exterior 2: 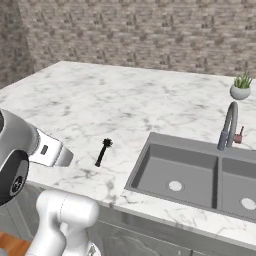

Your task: Grab the spray bottle from the cabinet, then place it next to the cutting board for sanitizing. Then grab the dish brush from the countertop next to the sink and place it next to the cutting board.

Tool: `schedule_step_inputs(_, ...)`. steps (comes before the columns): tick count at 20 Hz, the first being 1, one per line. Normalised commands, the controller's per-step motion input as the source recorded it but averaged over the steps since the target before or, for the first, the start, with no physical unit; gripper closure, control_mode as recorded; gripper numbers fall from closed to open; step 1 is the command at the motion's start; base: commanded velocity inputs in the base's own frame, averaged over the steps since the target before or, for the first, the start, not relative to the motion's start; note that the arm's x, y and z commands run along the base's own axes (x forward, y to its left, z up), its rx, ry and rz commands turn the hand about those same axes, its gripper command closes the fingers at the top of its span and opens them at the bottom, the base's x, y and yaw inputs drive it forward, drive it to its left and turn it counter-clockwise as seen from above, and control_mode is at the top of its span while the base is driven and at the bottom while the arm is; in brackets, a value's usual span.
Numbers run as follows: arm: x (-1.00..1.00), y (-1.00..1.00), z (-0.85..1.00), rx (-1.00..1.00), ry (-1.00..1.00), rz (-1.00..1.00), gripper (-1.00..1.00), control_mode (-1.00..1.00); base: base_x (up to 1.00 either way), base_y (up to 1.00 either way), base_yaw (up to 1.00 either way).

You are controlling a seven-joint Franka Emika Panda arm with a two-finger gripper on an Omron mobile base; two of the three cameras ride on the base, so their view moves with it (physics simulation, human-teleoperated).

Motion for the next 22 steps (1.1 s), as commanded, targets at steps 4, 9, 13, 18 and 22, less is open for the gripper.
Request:
schedule_step_inputs(4,0.53,0.05,-0.44,-0.02,0.09,0.0,-1.0,-1.0,0.0,0.0,0.0)
schedule_step_inputs(9,0.45,0.01,-0.49,-0.02,0.01,0.0,-1.0,-1.0,0.0,0.0,0.0)
schedule_step_inputs(13,0.45,0.0,-0.47,-0.03,0.01,0.01,-1.0,-1.0,0.0,0.0,0.0)
schedule_step_inputs(18,0.43,0.06,-0.44,-0.06,0.07,0.05,-1.0,-1.0,0.0,0.0,0.0)
schedule_step_inputs(22,0.36,0.01,-0.4,-0.05,0.03,0.06,-1.0,-1.0,0.0,0.0,0.0)
